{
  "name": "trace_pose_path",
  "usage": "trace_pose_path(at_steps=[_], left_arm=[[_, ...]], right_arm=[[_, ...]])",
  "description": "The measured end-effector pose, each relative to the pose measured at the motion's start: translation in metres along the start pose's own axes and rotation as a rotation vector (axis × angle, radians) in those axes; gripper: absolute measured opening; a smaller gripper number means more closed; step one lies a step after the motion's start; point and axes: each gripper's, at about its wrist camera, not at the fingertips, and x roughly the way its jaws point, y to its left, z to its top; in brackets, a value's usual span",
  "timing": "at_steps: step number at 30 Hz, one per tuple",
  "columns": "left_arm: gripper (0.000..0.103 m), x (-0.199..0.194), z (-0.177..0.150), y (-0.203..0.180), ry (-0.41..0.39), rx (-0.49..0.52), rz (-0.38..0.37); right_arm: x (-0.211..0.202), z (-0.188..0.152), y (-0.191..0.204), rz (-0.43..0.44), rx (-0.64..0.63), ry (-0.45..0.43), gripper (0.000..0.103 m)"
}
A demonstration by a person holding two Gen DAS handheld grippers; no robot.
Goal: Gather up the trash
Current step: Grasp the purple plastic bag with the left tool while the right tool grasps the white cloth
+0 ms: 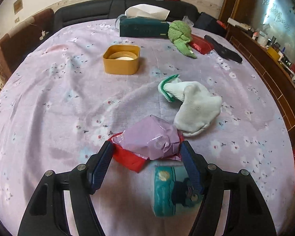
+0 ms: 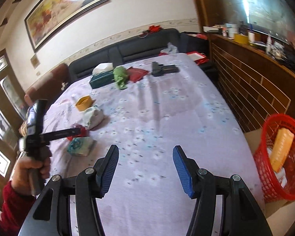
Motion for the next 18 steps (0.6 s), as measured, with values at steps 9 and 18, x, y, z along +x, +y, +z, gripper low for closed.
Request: trace_pose_path(at_steps=[9,18], left_arm=[[0.032,-0.004,0.006,0.04,-0.066,-0.124,-0.056],[0.033,-0.013,0.005,0.057,-0.124,-0.185,0.048]], right_arm=[[0.053,0.039,0.058,0.077,-0.059,0.046,0.073],[0.172,0.073,0.114,0.12,-0.053,0.175,0.074]])
